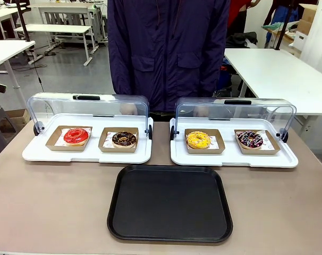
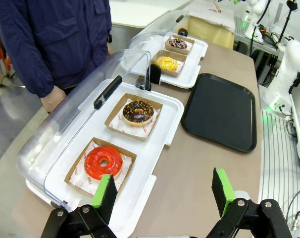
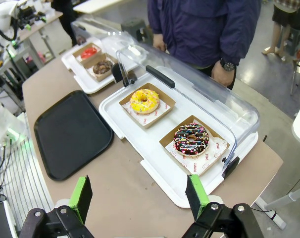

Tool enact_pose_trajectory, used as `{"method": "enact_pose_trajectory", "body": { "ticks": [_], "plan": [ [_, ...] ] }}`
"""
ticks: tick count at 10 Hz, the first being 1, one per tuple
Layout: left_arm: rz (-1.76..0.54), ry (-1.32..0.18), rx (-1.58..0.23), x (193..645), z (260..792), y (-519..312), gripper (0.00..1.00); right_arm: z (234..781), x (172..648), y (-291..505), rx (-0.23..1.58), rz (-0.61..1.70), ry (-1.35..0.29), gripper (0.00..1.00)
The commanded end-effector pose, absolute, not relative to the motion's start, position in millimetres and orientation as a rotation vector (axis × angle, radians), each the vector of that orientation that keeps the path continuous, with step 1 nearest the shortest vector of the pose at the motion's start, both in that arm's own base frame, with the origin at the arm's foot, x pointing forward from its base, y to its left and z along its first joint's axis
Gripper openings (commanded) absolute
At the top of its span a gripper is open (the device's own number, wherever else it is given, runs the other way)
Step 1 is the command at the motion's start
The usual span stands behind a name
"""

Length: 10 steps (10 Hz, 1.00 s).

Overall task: Move the first donut from the left to the tray.
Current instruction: Pick up the Paper togo box containing the Donut indicated by the person and place it on the Handle tray.

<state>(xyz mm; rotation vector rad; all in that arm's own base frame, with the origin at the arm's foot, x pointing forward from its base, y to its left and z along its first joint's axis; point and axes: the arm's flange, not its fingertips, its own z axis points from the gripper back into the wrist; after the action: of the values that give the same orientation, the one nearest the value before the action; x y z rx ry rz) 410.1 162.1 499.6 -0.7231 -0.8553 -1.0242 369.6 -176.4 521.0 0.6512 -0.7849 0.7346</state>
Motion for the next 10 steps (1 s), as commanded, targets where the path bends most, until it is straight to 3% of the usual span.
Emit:
{"method": "enact_pose_trajectory", "body": {
  "ticks": [1,10],
  "plan": [
    [-1.043,-0.878,-0.73,409.8,498.5,162.0,1.0,522.2,372.5,-177.0,0.656,0.754,-0.816,1.0],
    [-1.043,-0.878,-0.73,409.8,498.5,162.0,1.0,522.2,372.5,-177.0,0.656,0.754,-0.816,1.0]
  ]
}}
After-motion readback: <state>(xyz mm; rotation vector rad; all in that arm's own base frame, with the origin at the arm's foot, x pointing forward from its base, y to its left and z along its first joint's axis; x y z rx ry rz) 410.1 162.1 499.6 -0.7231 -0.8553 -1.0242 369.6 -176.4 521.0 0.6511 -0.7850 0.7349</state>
